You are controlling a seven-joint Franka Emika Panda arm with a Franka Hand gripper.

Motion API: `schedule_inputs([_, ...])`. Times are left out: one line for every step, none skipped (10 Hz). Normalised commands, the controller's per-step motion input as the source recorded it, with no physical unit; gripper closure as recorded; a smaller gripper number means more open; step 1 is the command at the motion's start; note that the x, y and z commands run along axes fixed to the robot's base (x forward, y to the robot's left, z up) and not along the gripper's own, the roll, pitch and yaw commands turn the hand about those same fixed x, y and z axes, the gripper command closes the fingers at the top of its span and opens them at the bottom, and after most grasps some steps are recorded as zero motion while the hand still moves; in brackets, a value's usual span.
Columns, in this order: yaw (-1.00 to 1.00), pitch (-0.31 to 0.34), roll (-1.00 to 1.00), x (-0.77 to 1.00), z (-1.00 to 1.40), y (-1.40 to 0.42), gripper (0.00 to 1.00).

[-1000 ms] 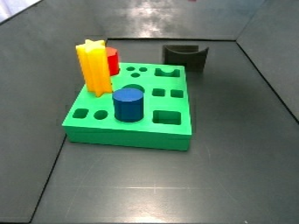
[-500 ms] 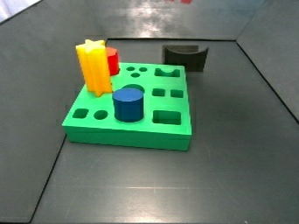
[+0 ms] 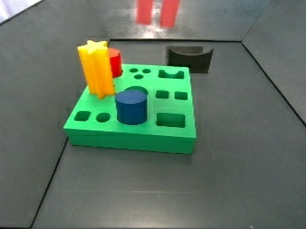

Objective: Pick up the double-square object. Move up. Rotate the double-square object. Place the double-square object on the fixture. Regrasp the double-square object. Move to above the board. Insert the double-square object.
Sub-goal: Move to above the board, then insert the double-square object.

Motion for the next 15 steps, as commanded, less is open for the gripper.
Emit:
schedule_inputs([-0.05, -0.195, -0.84, -0.26, 0.04, -0.23, 1.00])
schedule_inputs([-0.04, -0.162, -0.68, -0.17, 0.01, -0.10, 1.00])
schedule_inputs([-0.03, -0.078, -0.43, -0.07, 0.01, -0.03, 1.00])
schedule_inputs([-0.02, -0.033, -0.23, -0.04, 0.01, -0.03, 1.00])
schedule_inputs([0.00, 0.000, 0.01, 0.00, -0.04, 0.00, 1.00])
schedule_inputs([0.05, 0.000, 0.03, 0.16, -0.16, 0.01, 1.00])
schedule_inputs([0.01, 0.079, 0.02, 0.62, -0.30, 0.01, 1.00])
schedule_inputs([0.00, 0.150, 0.00, 0.91, -0.47, 0.04, 1.00])
schedule_inputs([0.00, 0.179, 0.00, 1.00, -0.52, 0.06, 1.00])
schedule_inputs([0.00, 0.171, 0.00, 1.00, -0.53, 0.09, 1.00])
schedule_inputs([0.00, 0.189, 0.00, 1.00, -0.55, 0.10, 1.00])
schedule_inputs([-0.03, 0.171, -0.01, 0.88, -0.56, 0.23, 1.00])
schedule_inputs([-0.11, 0.127, -0.03, 0.69, -0.64, 0.21, 1.00])
schedule_inputs([-0.12, 0.103, -0.04, 0.64, -0.68, 0.16, 1.00])
schedule_inputs([-0.15, 0.049, -0.08, 0.51, -0.65, 0.13, 1.00])
